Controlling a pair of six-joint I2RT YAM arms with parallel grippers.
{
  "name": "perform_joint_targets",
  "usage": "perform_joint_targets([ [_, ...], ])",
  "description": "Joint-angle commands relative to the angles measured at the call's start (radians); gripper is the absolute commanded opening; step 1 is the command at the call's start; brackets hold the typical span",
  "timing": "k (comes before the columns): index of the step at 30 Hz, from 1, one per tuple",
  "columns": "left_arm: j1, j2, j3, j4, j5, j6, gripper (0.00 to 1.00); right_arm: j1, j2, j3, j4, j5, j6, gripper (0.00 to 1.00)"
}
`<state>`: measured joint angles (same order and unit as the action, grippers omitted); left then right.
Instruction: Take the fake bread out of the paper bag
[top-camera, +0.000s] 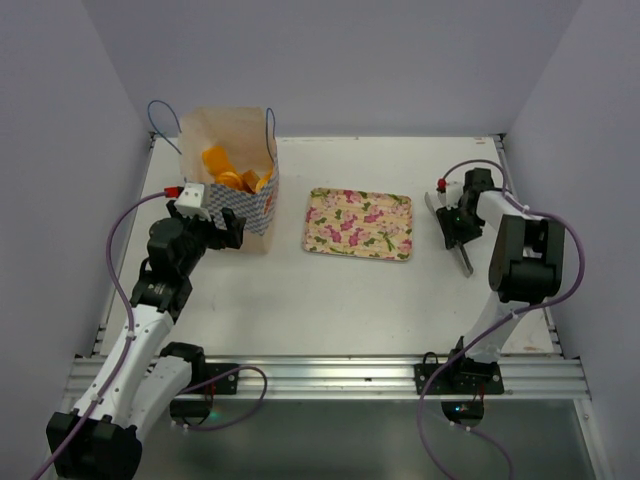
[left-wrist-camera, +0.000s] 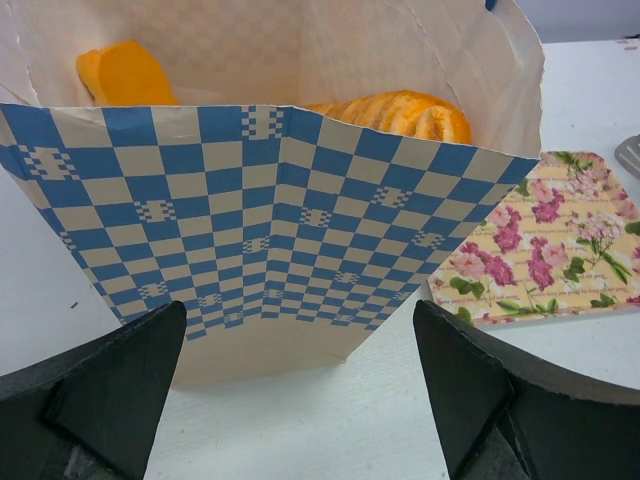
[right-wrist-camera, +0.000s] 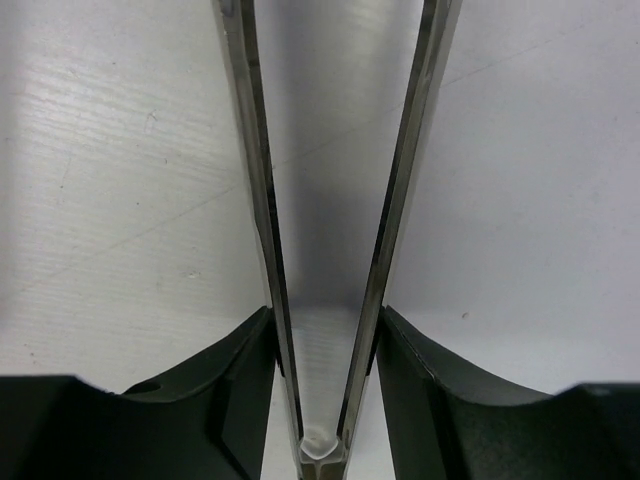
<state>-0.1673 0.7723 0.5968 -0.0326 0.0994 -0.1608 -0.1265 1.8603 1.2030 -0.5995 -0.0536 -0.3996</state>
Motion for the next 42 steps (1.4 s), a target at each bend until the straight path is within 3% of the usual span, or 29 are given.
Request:
perform_joint_targets([
  [1,-0.006,-0.002,0.037,0.034,-0.009,0.017,1.0,-0.019,0.051,0.007,0.033,-0.043,-0.031,0.48],
  [5,-0.006,-0.004,0.038,0.034,-0.006,0.017,1.0,-0.051,0.059,-0.02,0.043,-0.092,-0.021,0.57],
  [12,-0.006,-0.01,0.038,0.034,-0.003,0.012,1.0,-0.074,0.063,-0.052,0.063,-0.152,-0.033,0.58],
  [16,-0.006,-0.018,0.04,0.034,-0.003,0.006,1.0,-0.078,0.06,-0.065,0.075,-0.17,-0.035,0.51],
  [19,-0.006,-0.022,0.04,0.034,0.002,0.001,1.0,-0.079,0.059,-0.075,0.084,-0.161,-0.035,0.36],
  [23,-0.006,-0.021,0.035,0.042,0.008,-0.011,1.0,-0.097,0.013,-0.083,0.093,-0.192,-0.021,0.09],
  [26,-0.006,-0.028,0.034,0.043,0.023,-0.032,1.0,-0.107,-0.057,-0.085,0.083,-0.233,-0.004,0.0],
  [34,-0.006,-0.097,0.136,-0.082,0.071,-0.141,1.0,-0.114,-0.283,-0.135,0.052,-0.341,-0.019,0.0],
  [42,-0.006,-0.148,0.195,-0.211,0.069,-0.167,1.0,-0.114,-0.269,-0.16,0.026,-0.333,-0.097,0.03],
])
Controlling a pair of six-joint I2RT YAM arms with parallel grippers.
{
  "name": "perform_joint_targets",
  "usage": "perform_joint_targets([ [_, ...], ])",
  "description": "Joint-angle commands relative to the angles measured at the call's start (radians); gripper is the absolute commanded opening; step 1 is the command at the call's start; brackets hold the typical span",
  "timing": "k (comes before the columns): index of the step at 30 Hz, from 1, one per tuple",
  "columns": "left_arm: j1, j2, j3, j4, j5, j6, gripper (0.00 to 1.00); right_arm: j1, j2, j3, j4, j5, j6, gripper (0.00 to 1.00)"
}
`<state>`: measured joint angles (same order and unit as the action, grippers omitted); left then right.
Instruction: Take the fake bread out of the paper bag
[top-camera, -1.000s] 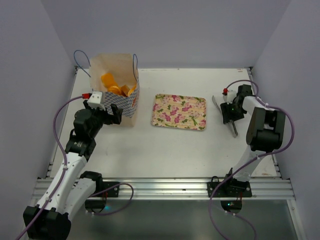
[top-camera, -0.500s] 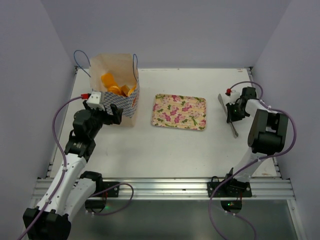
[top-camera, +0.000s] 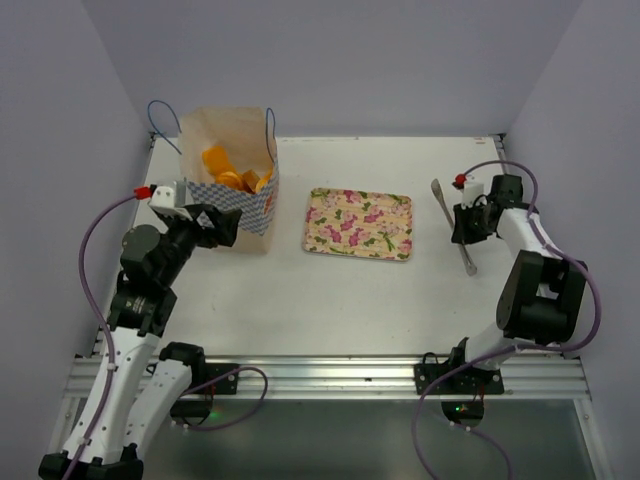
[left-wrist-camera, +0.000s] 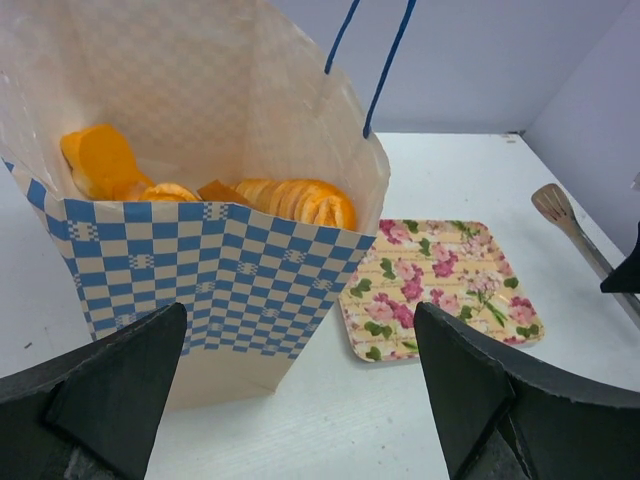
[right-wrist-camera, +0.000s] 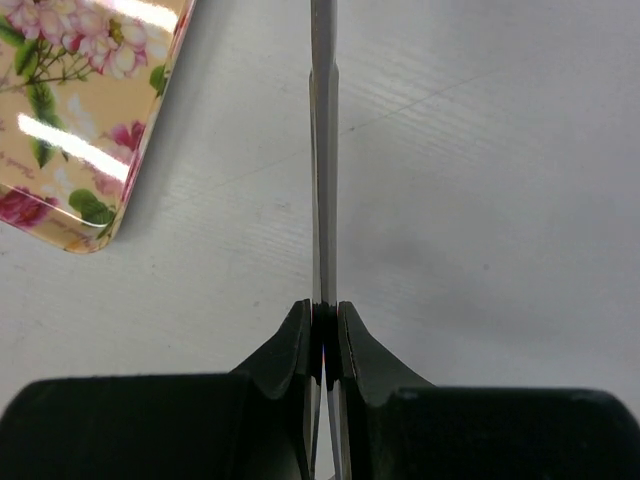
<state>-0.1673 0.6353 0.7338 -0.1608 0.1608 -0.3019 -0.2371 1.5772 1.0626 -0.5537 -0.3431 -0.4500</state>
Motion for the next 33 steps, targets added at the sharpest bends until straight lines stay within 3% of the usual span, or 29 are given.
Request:
perform_joint_targets([
  [1,-0.006,-0.016,0.073,-0.1,0.005,-0.025,1.0,-0.004,-0.018,-0.029,-0.023,-0.06,-0.05,0.03],
  [7,-0.006,0.041,0.245,-0.21,-0.014,-0.009,1.0,-0.004,-0.149,0.014,-0.11,-0.249,-0.076,0.05],
  [12,-0.005,0.11,0.326,-0.241,-0.043,-0.025,1.0,-0.001,-0.204,0.054,-0.158,-0.379,-0.041,0.15],
  [18,-0.005,0.165,0.392,-0.284,-0.136,-0.011,1.0,-0.002,-0.247,0.05,-0.152,-0.448,-0.021,0.27],
  [24,-0.005,0.24,0.466,-0.324,-0.208,0.0,1.0,0.002,-0.284,0.048,-0.124,-0.519,0.023,0.32],
  [33,-0.001,0.34,0.538,-0.319,-0.201,-0.002,1.0,0.032,-0.306,0.037,-0.061,-0.562,0.068,0.37],
])
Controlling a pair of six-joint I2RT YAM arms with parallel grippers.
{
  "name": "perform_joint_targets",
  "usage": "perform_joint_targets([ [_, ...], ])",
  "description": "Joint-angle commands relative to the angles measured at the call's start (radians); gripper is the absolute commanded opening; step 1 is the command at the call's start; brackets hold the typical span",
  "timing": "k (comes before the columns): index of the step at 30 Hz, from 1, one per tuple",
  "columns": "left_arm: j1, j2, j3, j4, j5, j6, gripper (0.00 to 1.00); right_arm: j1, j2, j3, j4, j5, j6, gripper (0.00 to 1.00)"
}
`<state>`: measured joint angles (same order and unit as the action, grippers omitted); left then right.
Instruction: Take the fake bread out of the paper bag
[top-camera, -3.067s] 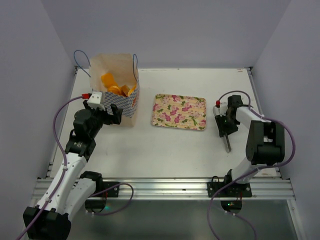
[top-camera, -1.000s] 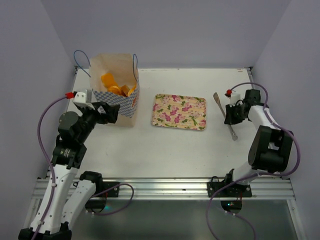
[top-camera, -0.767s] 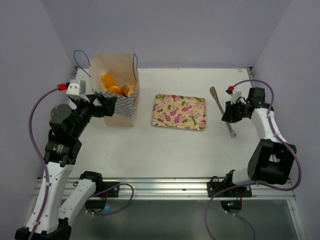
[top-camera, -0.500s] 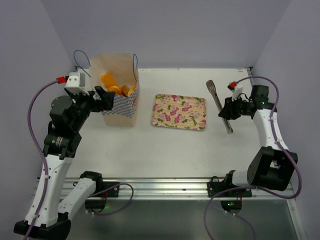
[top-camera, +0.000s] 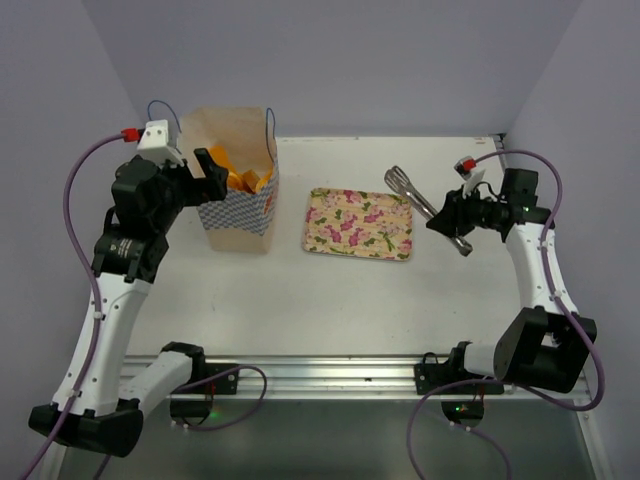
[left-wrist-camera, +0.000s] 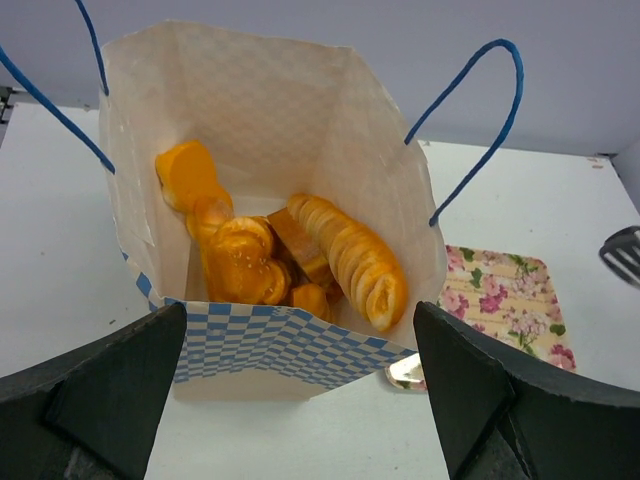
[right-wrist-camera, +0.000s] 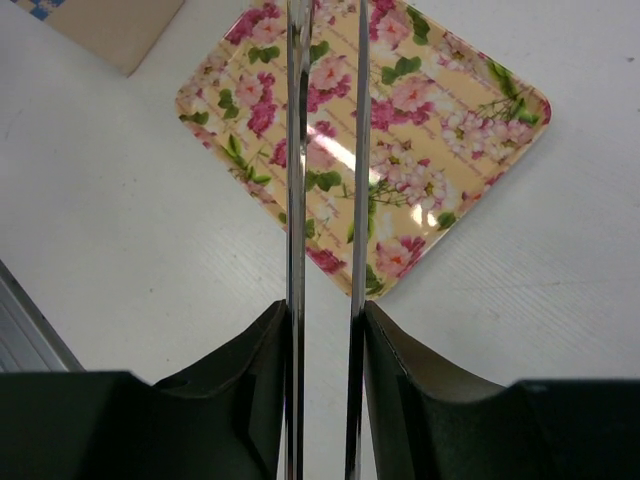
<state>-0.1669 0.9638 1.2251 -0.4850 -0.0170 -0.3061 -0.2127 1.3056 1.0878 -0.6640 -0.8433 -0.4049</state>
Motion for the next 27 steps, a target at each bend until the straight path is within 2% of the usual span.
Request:
perform_joint_targets([
  [1,0.0,0.024,0.053,0.002,-0.026,0.004,1.0,0.007,-0.037,0.012,0.049,-0.065,0.023,0.37],
  [6,0.067,0.07,0.077,0.009,-0.011,0.036,1.0,0.009,-0.049,-0.008,0.069,-0.092,0.021,0.37],
  [10,0.208,0.134,0.105,0.028,0.141,0.029,0.96,0.009,-0.06,-0.011,0.067,-0.112,0.018,0.37],
  [12,0.234,0.164,0.142,0.026,0.17,0.027,0.95,0.009,-0.066,-0.017,0.075,-0.119,0.02,0.36],
  [18,0.24,0.279,0.243,-0.009,0.195,0.041,0.91,0.009,-0.063,-0.023,0.075,-0.137,0.02,0.36],
  [24,0.257,0.354,0.309,-0.056,0.109,0.097,0.87,0.009,-0.058,-0.026,0.069,-0.148,0.008,0.36],
  [27,0.27,0.378,0.309,-0.055,0.118,0.094,0.84,0.009,-0.057,-0.026,0.066,-0.157,0.006,0.36],
])
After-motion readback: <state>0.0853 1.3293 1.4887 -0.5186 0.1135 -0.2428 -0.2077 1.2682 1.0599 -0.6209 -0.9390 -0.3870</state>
